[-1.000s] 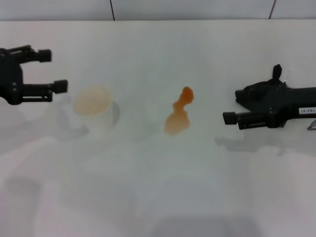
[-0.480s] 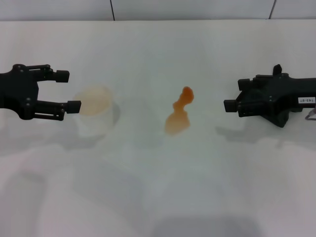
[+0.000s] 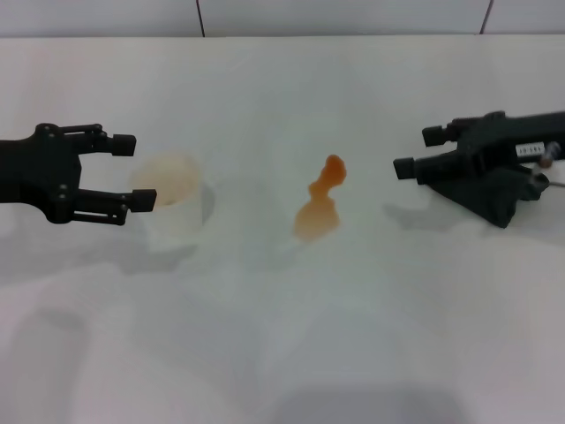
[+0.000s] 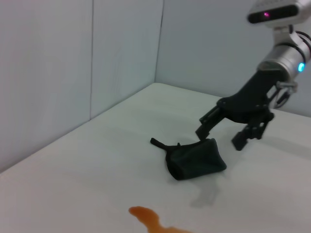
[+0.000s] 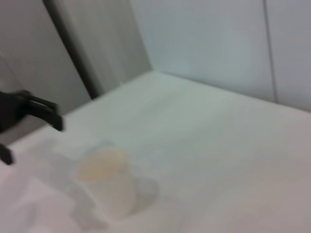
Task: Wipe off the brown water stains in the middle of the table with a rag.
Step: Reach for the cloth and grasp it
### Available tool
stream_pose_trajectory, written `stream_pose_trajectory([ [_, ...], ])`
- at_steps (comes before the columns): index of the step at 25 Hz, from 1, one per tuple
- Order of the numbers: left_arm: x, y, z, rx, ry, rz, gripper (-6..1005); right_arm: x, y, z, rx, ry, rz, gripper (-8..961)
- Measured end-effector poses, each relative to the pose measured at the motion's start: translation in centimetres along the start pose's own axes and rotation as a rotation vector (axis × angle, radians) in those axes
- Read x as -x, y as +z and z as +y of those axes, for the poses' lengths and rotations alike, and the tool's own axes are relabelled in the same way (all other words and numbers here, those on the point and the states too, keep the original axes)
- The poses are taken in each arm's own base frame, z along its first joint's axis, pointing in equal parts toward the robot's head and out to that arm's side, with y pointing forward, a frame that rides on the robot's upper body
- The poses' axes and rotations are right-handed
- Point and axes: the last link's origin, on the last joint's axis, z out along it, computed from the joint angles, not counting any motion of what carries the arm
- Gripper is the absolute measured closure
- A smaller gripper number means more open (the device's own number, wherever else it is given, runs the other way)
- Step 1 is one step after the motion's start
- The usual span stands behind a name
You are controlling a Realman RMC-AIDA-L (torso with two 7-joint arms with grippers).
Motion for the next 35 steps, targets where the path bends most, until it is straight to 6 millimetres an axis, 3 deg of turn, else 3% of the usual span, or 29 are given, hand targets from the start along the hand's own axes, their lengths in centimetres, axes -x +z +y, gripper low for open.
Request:
stream_pose_trajectory([
  [15, 0.1, 1.3, 0.5, 0.044, 0.029, -0.023, 115, 2.2, -0.1, -2.7, -0.169, 0.062, 0.199, 93],
  [35, 0.1, 1.6, 0.7, 0.049, 0.031, -0.021, 115, -0.1, -0.5, -4.3, -0.300, 0.096, 0.375, 94],
])
